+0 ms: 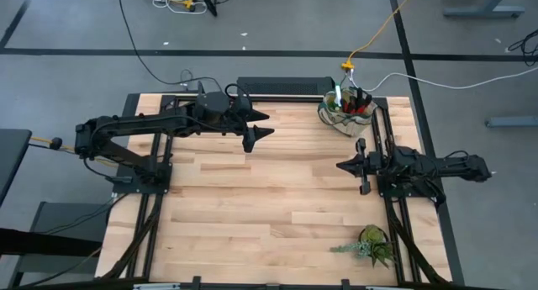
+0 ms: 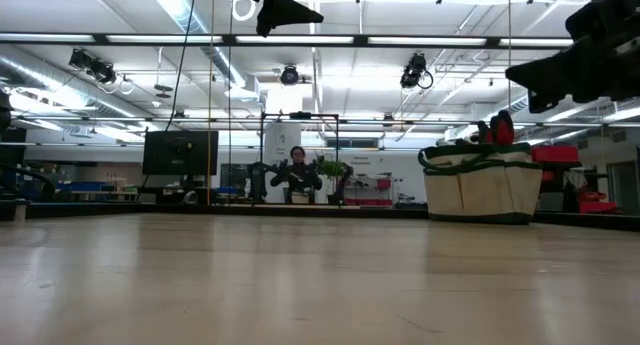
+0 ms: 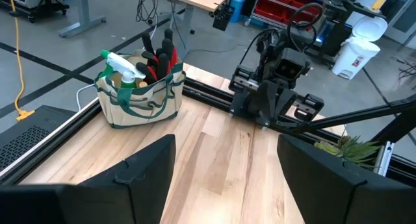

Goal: Pick & Place Garden tools in Gardening bag
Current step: Return to Home Position

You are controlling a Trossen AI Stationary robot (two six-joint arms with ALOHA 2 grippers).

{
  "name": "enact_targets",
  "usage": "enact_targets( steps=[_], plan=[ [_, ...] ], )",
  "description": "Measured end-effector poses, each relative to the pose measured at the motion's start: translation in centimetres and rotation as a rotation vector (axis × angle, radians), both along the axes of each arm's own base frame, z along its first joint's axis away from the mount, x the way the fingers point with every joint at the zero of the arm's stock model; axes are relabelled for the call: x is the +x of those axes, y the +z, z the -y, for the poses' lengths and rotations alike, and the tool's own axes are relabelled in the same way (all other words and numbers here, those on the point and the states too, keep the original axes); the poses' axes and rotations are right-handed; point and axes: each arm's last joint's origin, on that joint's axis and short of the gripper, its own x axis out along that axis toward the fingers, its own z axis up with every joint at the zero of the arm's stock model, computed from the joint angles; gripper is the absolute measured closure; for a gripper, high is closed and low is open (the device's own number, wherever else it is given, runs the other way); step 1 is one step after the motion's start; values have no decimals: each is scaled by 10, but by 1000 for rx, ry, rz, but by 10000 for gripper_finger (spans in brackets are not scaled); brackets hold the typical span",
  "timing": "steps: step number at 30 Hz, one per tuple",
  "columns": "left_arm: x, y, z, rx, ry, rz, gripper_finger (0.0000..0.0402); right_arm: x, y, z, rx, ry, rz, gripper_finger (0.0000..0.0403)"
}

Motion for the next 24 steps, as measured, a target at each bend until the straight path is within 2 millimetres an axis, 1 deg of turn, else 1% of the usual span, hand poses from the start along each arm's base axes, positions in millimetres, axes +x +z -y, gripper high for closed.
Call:
enact_targets(
  steps=[3,17,24],
  plan=[
    [0,0,0,0,0,0,124,-2,-4,0,-2,1,-33,403],
    [0,0,0,0,0,0,124,-4,-1,-1,-1,26,-3,402],
    [0,0,0,0,0,0,124,-4,-1,-1,20,25,-3,379]
  ],
)
